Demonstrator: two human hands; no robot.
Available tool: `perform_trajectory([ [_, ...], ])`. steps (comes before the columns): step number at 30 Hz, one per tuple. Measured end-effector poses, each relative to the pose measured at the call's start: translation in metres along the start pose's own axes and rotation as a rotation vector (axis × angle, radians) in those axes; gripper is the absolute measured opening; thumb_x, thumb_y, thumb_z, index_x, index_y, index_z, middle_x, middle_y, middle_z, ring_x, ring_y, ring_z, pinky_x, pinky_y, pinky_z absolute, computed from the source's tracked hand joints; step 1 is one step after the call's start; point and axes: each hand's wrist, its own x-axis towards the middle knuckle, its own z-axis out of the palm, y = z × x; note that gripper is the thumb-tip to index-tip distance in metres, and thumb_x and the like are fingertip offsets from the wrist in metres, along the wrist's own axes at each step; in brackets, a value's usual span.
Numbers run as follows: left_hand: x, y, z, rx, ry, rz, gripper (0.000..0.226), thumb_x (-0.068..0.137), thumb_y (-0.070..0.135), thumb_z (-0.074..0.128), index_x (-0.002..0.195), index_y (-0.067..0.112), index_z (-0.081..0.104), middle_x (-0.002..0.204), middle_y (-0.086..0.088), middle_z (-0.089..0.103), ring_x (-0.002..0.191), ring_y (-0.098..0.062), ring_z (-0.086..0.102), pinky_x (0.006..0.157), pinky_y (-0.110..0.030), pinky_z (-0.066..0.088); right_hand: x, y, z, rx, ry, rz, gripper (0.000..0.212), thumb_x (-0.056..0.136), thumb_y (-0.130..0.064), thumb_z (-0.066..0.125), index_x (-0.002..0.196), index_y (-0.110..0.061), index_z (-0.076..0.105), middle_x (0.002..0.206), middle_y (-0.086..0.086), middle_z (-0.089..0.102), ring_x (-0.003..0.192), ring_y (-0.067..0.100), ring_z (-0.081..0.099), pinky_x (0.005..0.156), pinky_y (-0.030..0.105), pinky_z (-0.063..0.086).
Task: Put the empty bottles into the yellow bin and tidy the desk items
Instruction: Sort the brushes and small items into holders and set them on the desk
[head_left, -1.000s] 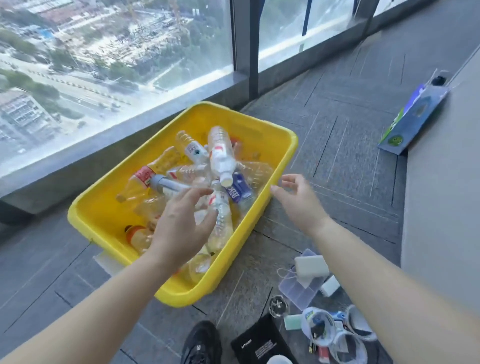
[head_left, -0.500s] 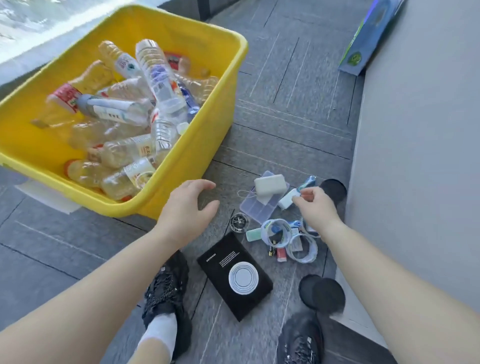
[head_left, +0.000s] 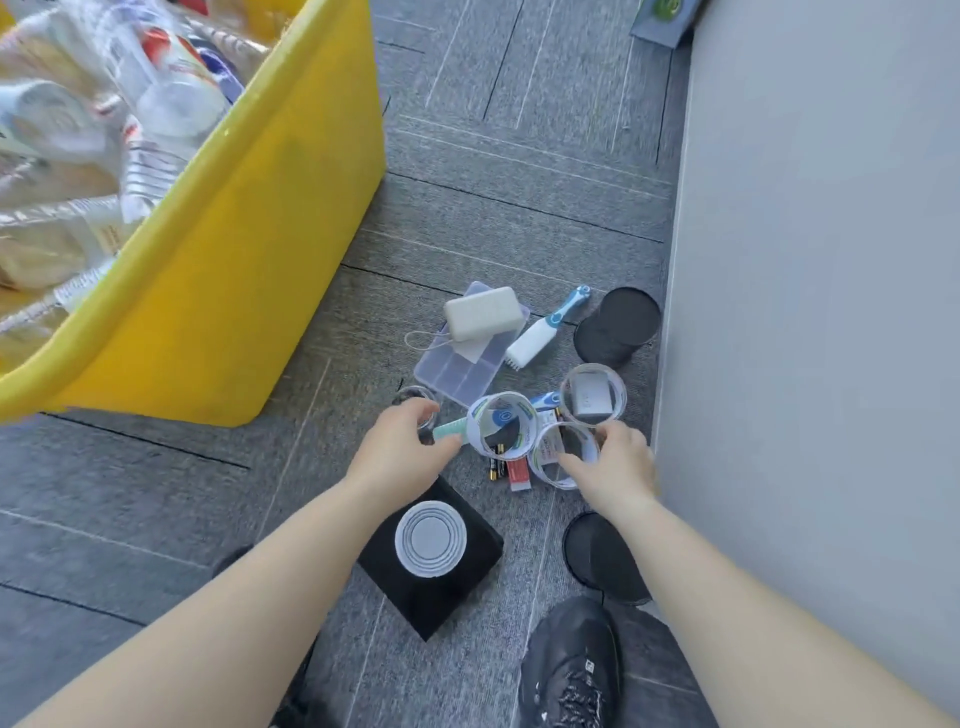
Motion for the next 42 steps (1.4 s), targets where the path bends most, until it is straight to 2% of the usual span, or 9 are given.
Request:
perform_trajectory([
  [3, 0.025, 0.007, 0.025, -0.034, -0.054, -0.058, 0.062, 0.09, 0.039, 0.059, 0.142, 0.014, 0.038, 0.143, -0.006, 0.045, 0.123, -0.022, 0.051, 0.095, -0.031, 0.04, 0.009, 0.005, 0.005, -0.081, -0.07, 0.046, 0.103, 0.068, -0.059, 0.073, 0.143, -0.01, 0.024, 0.148, 0.011, 0.029, 0.135, 0.03, 0.03, 0.108, 0.04, 0.03],
  [7, 0.054, 0.009, 0.047, 0.064, -0.062, -0.089, 0.058, 0.093, 0.036, 0.053, 0.143, 0.013, 0.035, 0.145, -0.009, 0.042, 0.123, -0.026, 0.049, 0.089, -0.033, 0.041, 0.014, 0.003, 0.013, -0.086, -0.085, 0.088, 0.11, 0.067, -0.06, 0.074, 0.145, -0.008, 0.016, 0.15, 0.011, 0.027, 0.136, 0.03, 0.031, 0.106, 0.041, 0.033],
  [14, 0.064, 0.019, 0.061, 0.18, 0.044, -0.013, 0.033, 0.092, 0.032, 0.056, 0.119, 0.013, 0.054, 0.119, -0.005, 0.058, 0.102, -0.028, 0.058, 0.081, -0.038, 0.046, 0.023, 0.0, 0.02, 0.017, -0.138, 0.167, 0.078, 0.076, -0.039, 0.074, 0.136, -0.013, 0.031, 0.138, 0.009, 0.041, 0.123, 0.03, 0.047, 0.094, 0.04, 0.042],
  [18, 0.071, 0.012, 0.062, 0.213, 0.077, -0.011, 0.018, 0.096, 0.023, 0.047, 0.109, 0.015, 0.055, 0.111, -0.009, 0.059, 0.093, -0.03, 0.057, 0.077, -0.041, 0.048, 0.023, 0.002, 0.02, 0.031, -0.069, 0.161, 0.035, 0.089, -0.017, 0.056, 0.122, -0.015, 0.047, 0.127, 0.007, 0.05, 0.11, 0.029, 0.055, 0.084, 0.036, 0.044],
  [20, 0.071, 0.009, 0.057, 0.197, 0.105, -0.008, 0.015, 0.097, 0.019, 0.044, 0.103, 0.014, 0.056, 0.104, -0.009, 0.06, 0.087, -0.03, 0.056, 0.072, -0.039, 0.046, 0.021, 0.005, 0.02, 0.026, -0.032, 0.153, 0.029, 0.088, -0.008, 0.049, 0.116, -0.016, 0.052, 0.122, 0.007, 0.053, 0.105, 0.028, 0.056, 0.083, 0.034, 0.044],
  [26, 0.055, 0.007, 0.021, 0.031, 0.178, 0.024, 0.015, 0.095, 0.02, 0.05, 0.103, 0.015, 0.062, 0.096, -0.001, 0.063, 0.088, -0.027, 0.057, 0.073, -0.035, 0.045, 0.008, 0.001, 0.01, 0.253, 0.2, 0.113, 0.005, 0.085, -0.019, 0.057, 0.09, -0.018, 0.057, 0.104, 0.005, 0.06, 0.091, 0.025, 0.057, 0.076, 0.033, 0.045],
  [31, 0.048, 0.016, 0.003, -0.066, 0.181, 0.041, 0.014, 0.095, 0.022, 0.051, 0.102, 0.019, 0.062, 0.095, 0.001, 0.064, 0.088, -0.022, 0.059, 0.076, -0.035, 0.047, 0.025, -0.006, -0.014, 0.447, 0.337, 0.144, 0.013, 0.087, -0.017, 0.059, 0.098, -0.011, 0.059, 0.102, 0.009, 0.063, 0.085, 0.02, 0.051, 0.072, 0.028, 0.036],
  [37, 0.053, 0.028, 0.014, -0.146, 0.169, 0.073, 0.009, 0.093, 0.019, 0.053, 0.097, 0.021, 0.06, 0.095, 0.006, 0.061, 0.088, -0.017, 0.056, 0.077, -0.027, 0.038, 0.047, -0.003, -0.006, 0.506, 0.279, 0.245, 0.009, 0.087, -0.014, 0.058, 0.095, -0.013, 0.054, 0.109, 0.012, 0.061, 0.094, 0.026, 0.057, 0.081, 0.031, 0.042],
  [42, 0.058, 0.045, 0.036, -0.278, 0.08, 0.091, 0.009, 0.092, 0.02, 0.055, 0.098, 0.024, 0.06, 0.094, 0.008, 0.064, 0.088, -0.015, 0.061, 0.077, -0.029, 0.047, 0.046, 0.003, -0.002, 0.588, 0.285, 0.257, 0.008, 0.088, -0.019, 0.059, 0.091, -0.017, 0.052, 0.104, 0.006, 0.063, 0.1, 0.025, 0.058, 0.088, 0.033, 0.044],
])
